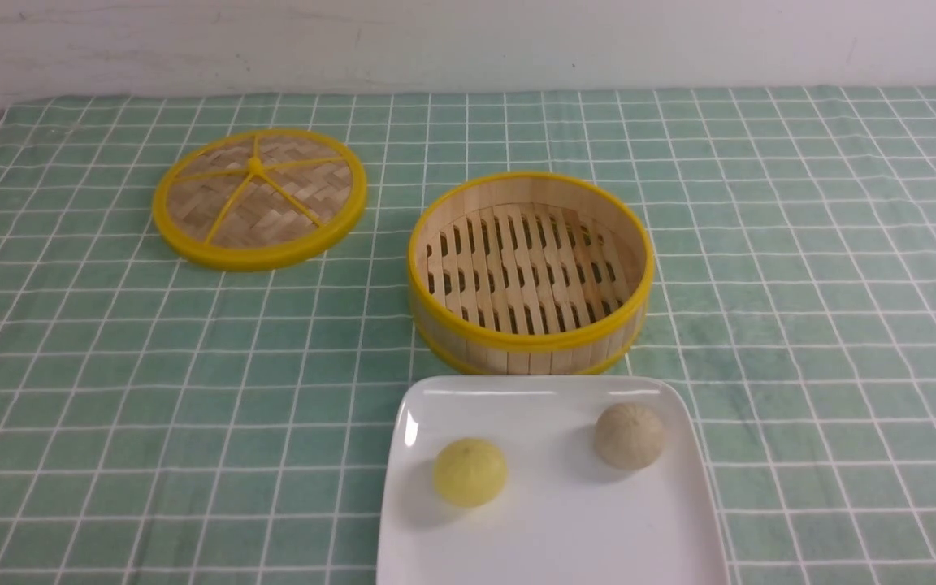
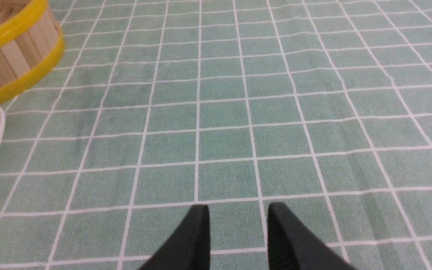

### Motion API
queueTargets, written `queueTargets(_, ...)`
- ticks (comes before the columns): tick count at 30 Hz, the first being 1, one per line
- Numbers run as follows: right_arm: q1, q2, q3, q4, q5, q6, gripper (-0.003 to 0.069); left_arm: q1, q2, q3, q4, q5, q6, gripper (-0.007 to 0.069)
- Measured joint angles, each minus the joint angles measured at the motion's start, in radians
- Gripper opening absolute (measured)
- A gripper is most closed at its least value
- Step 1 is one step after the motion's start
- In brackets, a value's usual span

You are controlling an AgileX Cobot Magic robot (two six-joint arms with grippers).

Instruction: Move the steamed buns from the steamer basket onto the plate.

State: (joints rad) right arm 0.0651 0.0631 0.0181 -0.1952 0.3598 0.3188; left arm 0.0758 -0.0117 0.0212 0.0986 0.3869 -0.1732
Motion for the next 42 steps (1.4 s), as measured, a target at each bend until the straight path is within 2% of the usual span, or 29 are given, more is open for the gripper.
queueTargets(42,0.0,0.0,0.0,0.0,0.0,0.0,0.024,0.0,0.0,0.0,-0.019,-0.001,-0.001,0.0274)
